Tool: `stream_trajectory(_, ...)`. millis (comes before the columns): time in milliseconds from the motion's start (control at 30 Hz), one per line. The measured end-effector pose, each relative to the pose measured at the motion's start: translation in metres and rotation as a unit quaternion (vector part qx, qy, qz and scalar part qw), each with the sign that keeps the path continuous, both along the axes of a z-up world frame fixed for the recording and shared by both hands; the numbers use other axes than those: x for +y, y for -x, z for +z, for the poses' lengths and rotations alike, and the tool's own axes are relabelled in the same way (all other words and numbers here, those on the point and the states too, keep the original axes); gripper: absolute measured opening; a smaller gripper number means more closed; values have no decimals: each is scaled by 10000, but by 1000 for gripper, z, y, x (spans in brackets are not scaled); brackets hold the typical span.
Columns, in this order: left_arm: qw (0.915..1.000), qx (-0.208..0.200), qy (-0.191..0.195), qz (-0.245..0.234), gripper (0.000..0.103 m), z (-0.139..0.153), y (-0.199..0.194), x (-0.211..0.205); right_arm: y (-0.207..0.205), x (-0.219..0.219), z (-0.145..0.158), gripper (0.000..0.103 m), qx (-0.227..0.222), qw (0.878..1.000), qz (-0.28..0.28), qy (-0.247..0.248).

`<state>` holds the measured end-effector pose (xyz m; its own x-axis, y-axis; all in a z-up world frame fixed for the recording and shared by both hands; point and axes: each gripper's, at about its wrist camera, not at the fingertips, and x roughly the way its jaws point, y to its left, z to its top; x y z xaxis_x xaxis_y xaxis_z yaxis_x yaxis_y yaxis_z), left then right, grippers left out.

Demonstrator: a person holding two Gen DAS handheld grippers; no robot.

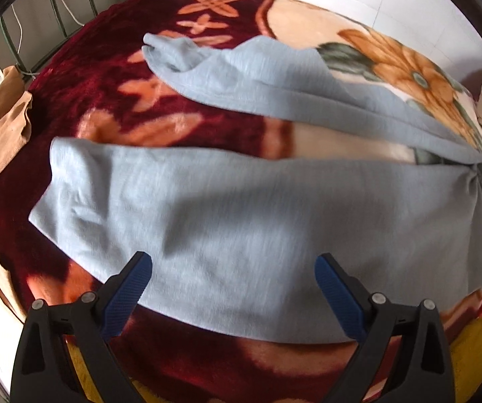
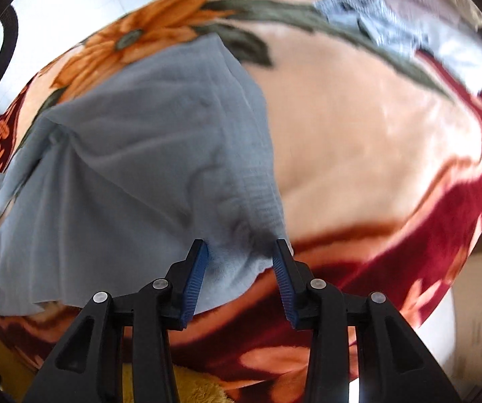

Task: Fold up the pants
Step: 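Grasp the ribbed waistband with the right gripper and pull it taut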

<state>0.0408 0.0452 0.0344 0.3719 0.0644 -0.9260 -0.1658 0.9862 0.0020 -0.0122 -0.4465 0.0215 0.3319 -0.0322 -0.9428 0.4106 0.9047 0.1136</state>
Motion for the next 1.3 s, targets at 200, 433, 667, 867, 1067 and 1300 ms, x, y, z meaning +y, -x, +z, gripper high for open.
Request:
stream_trajectory(200,9995,242,30,178,100,-16,4,2,-7,5,-7,64,-149,9998,110,-102)
stream_trajectory(433,9995,248,-26,178,100,-16,5,0,-11,23,1,9,48,9947,737,712)
stream_trajectory(667,9996,276,-51,93,101,-19,8,9,-1,-23,42,6,227,9874,443,1501)
stream_trajectory(867,9995,269,-87,119,101,-18,12,11,-9,-33,11,8,563,9894,603,1196)
stream_trajectory(1067,9994,314,-65,145,101,-16,16,15,-3,-36,15,12,592,9908,592,1066)
stream_trajectory(1300,9992,337,-106,205,100,-6,8,4,-29,-40,71,36,-35,9904,734,1170)
